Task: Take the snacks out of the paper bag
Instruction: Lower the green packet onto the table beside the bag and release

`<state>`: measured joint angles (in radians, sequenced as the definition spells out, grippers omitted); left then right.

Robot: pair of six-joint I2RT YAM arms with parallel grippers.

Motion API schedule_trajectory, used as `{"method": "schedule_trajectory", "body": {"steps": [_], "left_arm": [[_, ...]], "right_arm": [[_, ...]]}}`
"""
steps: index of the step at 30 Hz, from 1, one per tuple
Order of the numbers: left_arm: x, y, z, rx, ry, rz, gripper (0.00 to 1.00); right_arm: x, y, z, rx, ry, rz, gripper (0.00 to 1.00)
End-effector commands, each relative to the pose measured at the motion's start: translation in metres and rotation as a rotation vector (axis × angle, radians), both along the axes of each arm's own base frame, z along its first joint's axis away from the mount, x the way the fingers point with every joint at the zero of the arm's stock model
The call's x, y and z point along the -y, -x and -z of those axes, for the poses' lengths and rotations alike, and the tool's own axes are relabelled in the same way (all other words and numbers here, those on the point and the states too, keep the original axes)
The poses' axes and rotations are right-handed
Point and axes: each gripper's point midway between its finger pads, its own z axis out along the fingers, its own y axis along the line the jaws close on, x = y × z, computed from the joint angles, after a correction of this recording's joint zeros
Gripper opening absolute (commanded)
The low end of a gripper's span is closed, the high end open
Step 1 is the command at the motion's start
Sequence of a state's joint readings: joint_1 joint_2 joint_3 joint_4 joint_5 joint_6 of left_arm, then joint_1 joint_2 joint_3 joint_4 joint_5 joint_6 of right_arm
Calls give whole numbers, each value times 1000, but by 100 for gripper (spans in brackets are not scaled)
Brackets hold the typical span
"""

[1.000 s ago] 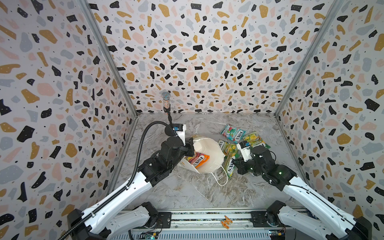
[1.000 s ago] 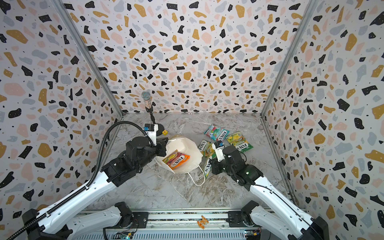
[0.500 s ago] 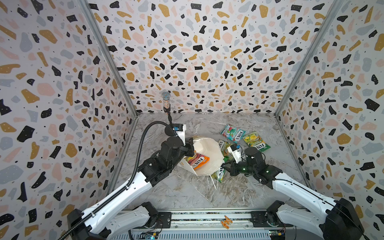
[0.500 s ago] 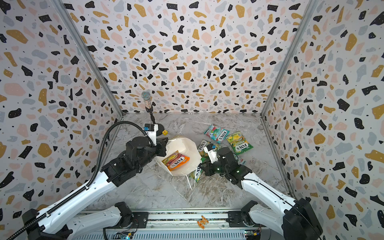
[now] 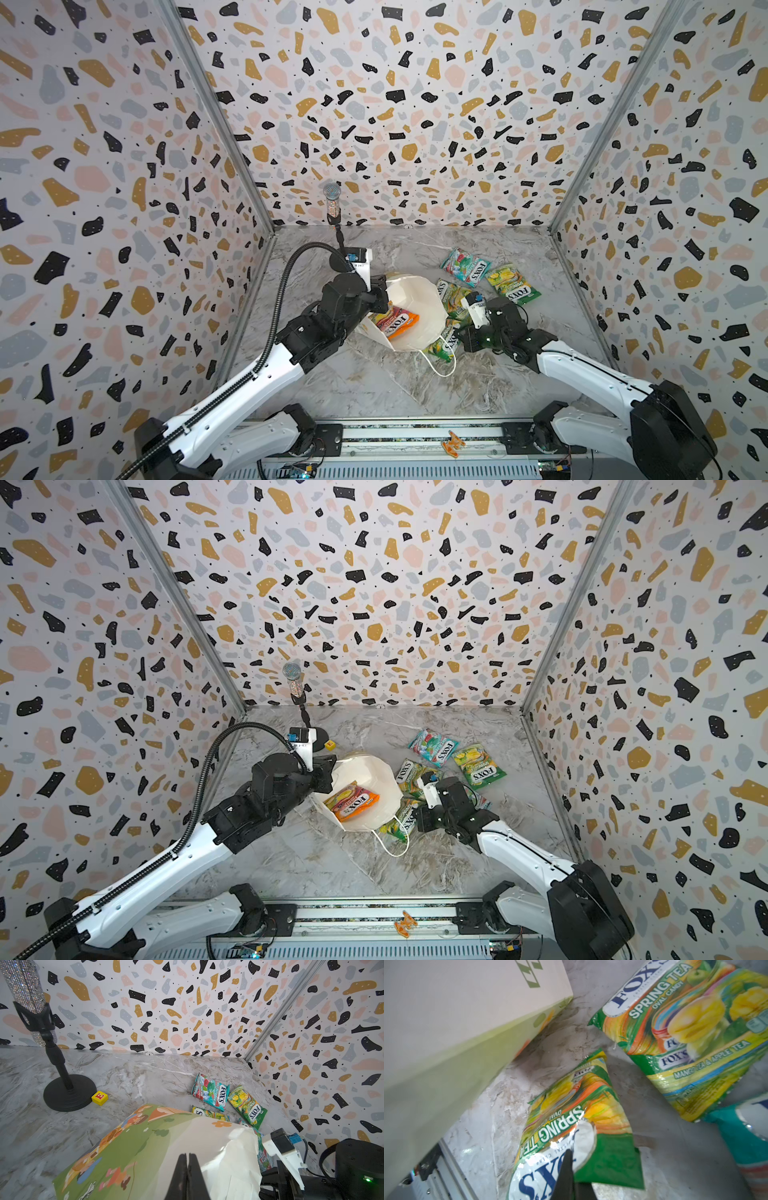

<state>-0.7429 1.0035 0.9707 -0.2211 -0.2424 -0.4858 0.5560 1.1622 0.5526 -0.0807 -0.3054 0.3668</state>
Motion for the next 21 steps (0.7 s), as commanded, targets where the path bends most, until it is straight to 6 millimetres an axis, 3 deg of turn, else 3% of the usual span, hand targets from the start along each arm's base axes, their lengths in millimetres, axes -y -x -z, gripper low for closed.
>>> {"method": "schedule_trajectory", "body": {"steps": [1,7,10,13,18,21], "left_arm": [[0,5,-7,26,15,16,0],[2,8,0,11,9,40,0],[3,8,2,8,1,45,0],[5,8,3,7,-2,55,0],[9,11,5,4,1,85,0],[15,14,7,-3,15,117,0]], "right_arm": [[12,-3,17,-8,95,13,7],[17,-14,29,-23,158,50,21],[20,-18,28,-13,179,64,40],[27,-22,22,3,216,95,54],[46,-29,-6,84,243,190,61],[45,-27,-33,143,183,202,62]]}}
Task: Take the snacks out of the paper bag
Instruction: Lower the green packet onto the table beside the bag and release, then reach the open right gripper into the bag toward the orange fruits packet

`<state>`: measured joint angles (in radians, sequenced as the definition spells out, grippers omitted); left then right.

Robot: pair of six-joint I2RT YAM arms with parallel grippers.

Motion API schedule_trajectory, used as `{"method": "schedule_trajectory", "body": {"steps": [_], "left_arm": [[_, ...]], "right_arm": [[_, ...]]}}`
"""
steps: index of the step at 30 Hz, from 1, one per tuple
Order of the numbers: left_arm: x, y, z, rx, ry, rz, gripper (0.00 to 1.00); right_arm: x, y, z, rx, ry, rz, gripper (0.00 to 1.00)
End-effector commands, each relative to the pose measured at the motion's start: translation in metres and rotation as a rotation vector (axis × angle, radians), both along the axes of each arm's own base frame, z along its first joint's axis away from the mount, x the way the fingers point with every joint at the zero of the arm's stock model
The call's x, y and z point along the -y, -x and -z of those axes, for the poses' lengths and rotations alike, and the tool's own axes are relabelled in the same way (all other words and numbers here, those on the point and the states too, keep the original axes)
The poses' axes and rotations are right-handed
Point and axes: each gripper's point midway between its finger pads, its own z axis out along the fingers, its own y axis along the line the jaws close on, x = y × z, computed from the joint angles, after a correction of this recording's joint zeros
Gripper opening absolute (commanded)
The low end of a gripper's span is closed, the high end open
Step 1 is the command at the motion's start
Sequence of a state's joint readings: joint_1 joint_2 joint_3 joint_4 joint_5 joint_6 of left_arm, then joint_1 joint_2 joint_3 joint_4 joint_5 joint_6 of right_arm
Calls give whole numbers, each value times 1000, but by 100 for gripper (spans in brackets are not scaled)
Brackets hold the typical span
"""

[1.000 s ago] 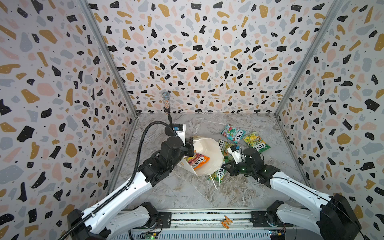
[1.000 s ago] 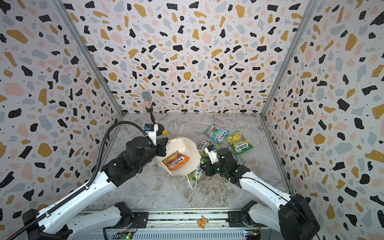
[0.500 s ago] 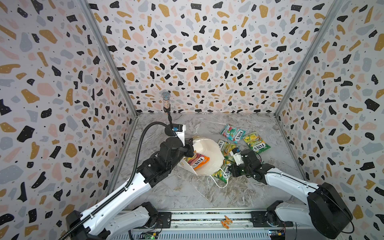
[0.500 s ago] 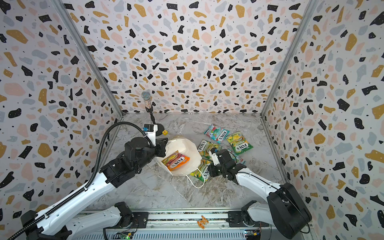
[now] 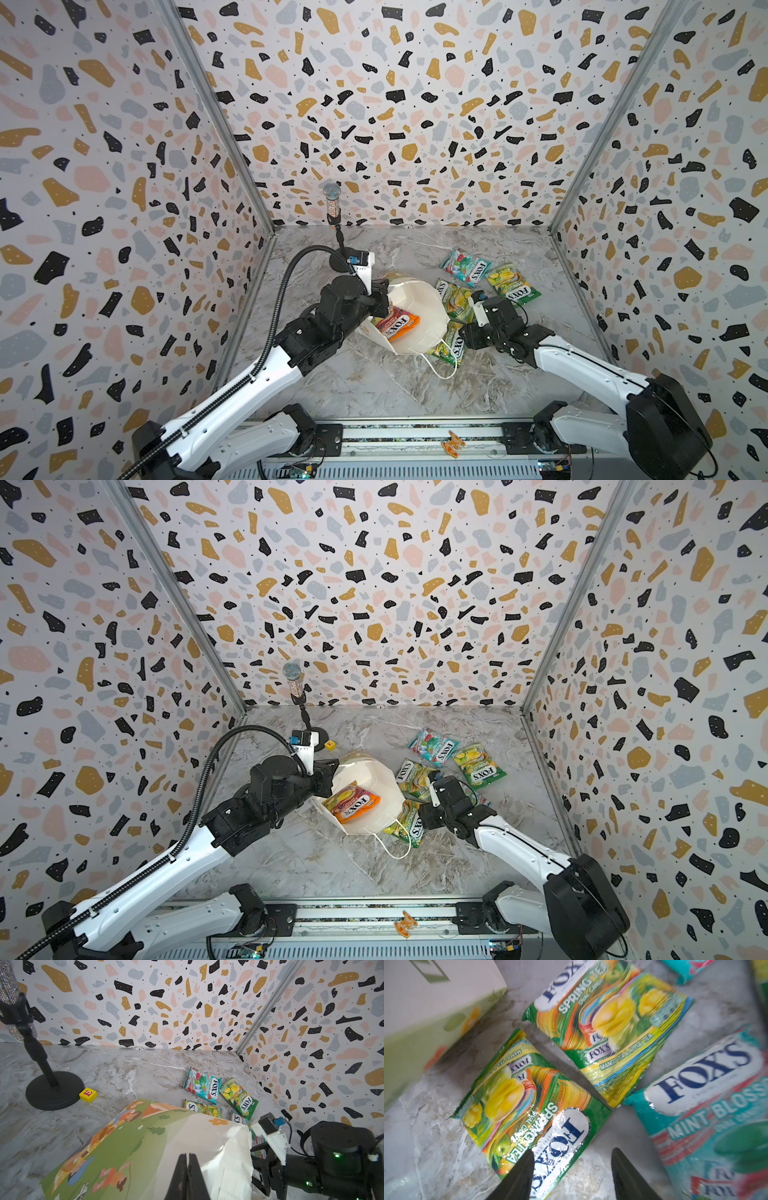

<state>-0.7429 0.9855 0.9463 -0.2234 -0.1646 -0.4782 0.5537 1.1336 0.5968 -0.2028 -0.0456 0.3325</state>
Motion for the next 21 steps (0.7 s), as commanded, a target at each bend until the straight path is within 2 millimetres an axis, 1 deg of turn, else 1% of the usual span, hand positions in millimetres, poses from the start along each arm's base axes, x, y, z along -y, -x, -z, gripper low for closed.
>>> {"method": "schedule_trajectory", "body": {"steps": [1,3,6,8,11,14,16,21], "left_arm": [[9,5,0,15,14,54,0],[13,6,0,9,30,77,0],[20,9,-6,15,68,112,0],[21,8,-6,14,74,112,0],[24,8,-6,10,89,119,0],[26,7,-11,17,122,117,0],[27,6,-17,28,143,116,0],[27,2,-24,41,171,96,0]], "right_arm": [[2,-5,-43,95,-55,31,62],[-7,0,-63,127,-134,-6,62],[-24,10,-99,179,-270,-80,62],[-35,18,-119,195,-359,-129,62],[-52,31,-140,190,-466,-207,62],[-75,48,-150,177,-520,-299,61],[-91,59,-152,167,-529,-352,61],[-127,79,-144,144,-489,-432,61]]}}
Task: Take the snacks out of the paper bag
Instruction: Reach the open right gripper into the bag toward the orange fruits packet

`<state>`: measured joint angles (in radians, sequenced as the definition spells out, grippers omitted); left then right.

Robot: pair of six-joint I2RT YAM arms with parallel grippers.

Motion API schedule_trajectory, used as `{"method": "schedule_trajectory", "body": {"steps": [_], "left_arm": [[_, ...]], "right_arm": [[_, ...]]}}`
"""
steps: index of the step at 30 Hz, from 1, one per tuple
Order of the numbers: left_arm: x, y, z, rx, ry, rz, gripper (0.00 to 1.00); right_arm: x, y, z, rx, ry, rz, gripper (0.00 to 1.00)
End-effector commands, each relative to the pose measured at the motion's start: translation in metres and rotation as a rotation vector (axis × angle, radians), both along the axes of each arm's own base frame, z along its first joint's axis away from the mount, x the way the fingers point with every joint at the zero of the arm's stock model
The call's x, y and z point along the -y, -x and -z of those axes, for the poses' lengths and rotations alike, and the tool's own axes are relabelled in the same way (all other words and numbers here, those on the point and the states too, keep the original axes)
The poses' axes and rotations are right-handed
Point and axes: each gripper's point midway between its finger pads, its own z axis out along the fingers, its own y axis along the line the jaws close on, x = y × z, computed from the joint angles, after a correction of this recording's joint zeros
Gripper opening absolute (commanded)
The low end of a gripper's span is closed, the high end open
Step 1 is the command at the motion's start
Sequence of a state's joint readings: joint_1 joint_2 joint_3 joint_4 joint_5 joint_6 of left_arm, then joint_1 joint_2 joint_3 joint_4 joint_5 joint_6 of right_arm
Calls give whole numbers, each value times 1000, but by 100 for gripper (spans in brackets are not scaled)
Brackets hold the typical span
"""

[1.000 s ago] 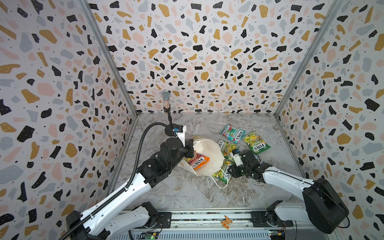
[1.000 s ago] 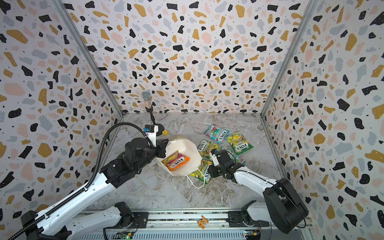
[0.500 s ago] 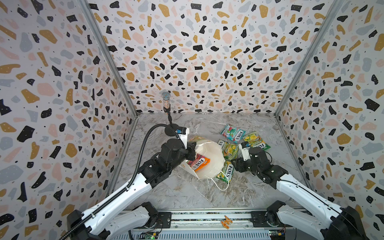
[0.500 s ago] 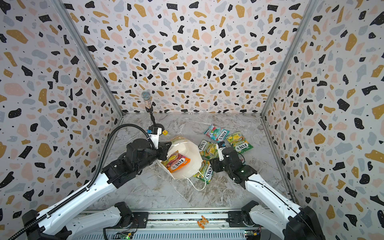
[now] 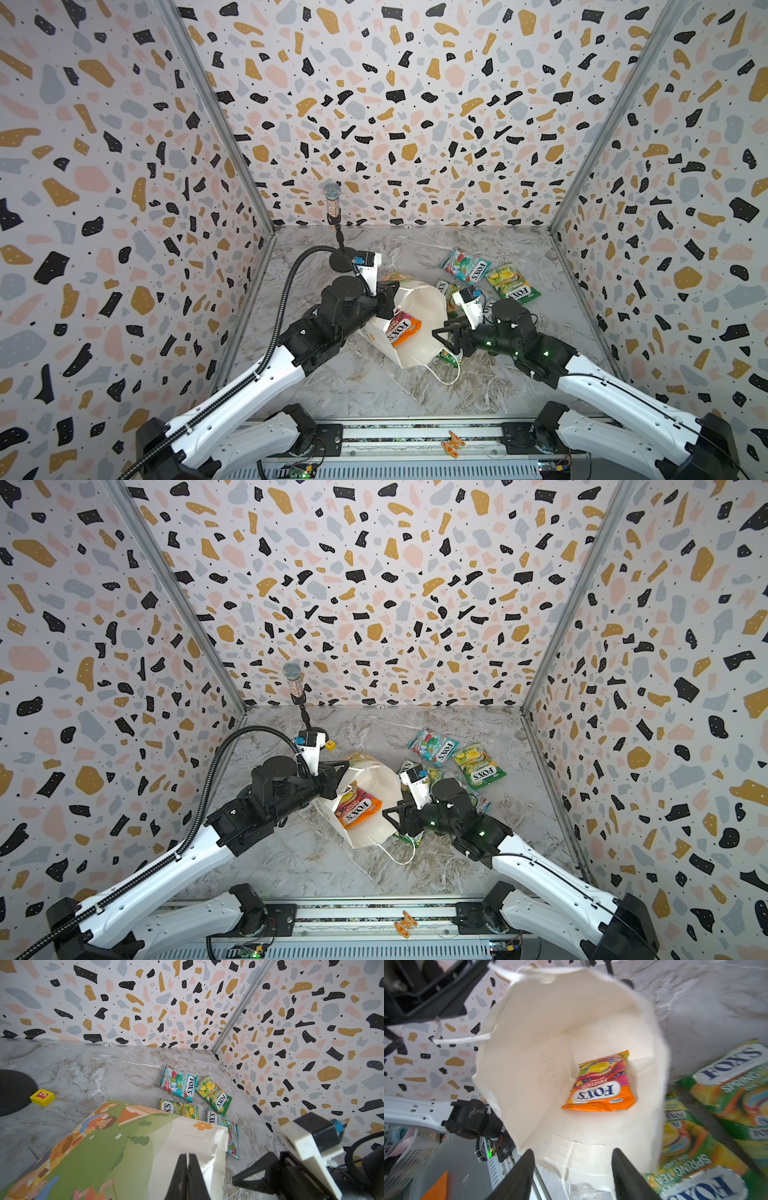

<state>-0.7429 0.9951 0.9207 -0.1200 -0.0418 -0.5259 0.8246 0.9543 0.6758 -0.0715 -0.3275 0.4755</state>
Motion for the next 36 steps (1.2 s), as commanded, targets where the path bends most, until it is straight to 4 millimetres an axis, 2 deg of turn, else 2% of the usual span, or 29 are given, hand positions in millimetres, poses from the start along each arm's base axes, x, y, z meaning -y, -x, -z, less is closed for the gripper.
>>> {"method": "schedule_trajectory", "body": {"steps": [1,8,12,19,23,27,36], "left_arm": [[4,-5,-17,40,63,-9,0],[4,-10,-20,42,89,-35,0],[3,-12,-22,45,105,-50,0],[1,-15,-28,57,126,-73,0],[1,-16,-30,62,132,-76,0],[1,-17,-32,71,153,-82,0],[2,-16,-33,71,164,-77,0]], "right_arm": [[-21,3,-20,37,-33,-23,61],[-48,3,6,-35,31,-17,61],[-59,-5,20,-60,80,39,61],[-65,-18,56,-126,194,129,61],[-62,-28,74,-162,272,218,62],[-57,-38,86,-189,320,316,64],[-64,-57,109,-211,425,404,68]]}}
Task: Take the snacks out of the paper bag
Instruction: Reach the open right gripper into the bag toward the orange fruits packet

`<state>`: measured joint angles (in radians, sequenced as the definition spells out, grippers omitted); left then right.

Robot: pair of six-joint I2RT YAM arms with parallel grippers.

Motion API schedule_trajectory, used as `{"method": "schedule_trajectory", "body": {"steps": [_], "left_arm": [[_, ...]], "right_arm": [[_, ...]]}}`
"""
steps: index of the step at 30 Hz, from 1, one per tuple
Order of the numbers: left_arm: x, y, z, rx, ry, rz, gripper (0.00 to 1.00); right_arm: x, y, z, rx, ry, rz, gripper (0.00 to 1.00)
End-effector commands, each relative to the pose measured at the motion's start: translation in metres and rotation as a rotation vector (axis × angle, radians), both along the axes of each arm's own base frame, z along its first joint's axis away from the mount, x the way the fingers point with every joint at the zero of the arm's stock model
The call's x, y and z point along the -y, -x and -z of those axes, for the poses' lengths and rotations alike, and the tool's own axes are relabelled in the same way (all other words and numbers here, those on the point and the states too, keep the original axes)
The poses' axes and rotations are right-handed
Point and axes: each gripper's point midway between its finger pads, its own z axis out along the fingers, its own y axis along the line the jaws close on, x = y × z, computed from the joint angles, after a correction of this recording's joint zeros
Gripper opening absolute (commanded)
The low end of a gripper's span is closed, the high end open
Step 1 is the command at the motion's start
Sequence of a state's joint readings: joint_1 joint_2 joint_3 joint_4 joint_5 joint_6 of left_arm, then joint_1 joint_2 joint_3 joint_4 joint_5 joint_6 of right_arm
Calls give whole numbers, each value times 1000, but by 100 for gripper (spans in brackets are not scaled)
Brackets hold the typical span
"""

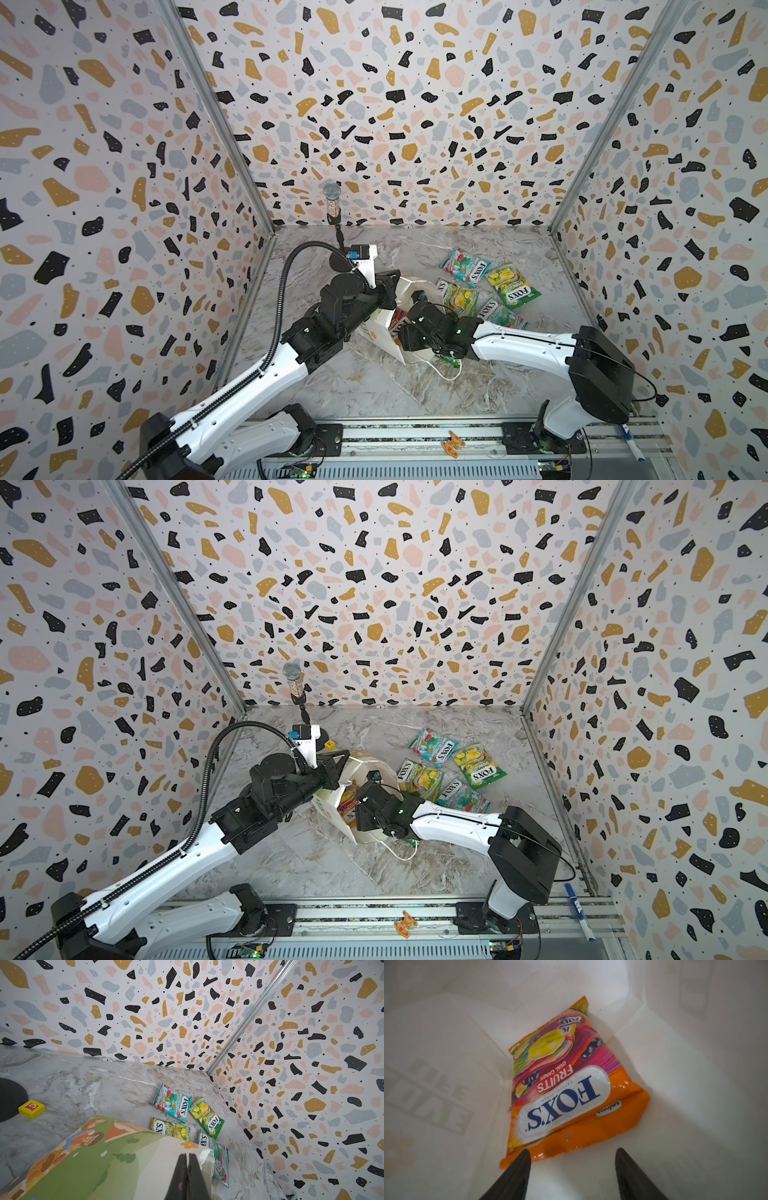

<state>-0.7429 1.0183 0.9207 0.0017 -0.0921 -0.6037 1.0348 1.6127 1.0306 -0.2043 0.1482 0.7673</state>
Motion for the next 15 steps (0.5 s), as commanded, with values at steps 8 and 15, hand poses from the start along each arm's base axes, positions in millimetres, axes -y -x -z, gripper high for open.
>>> {"method": "schedule_trajectory", "body": {"steps": [8,15], "left_arm": [[1,-2,-13,39,51,-9,0],[2,-2,-15,39,52,-4,0]], "right_arm": [[-1,-21,15,7,99,103,68],[-10,-29,26,-13,69,120,68]]}}
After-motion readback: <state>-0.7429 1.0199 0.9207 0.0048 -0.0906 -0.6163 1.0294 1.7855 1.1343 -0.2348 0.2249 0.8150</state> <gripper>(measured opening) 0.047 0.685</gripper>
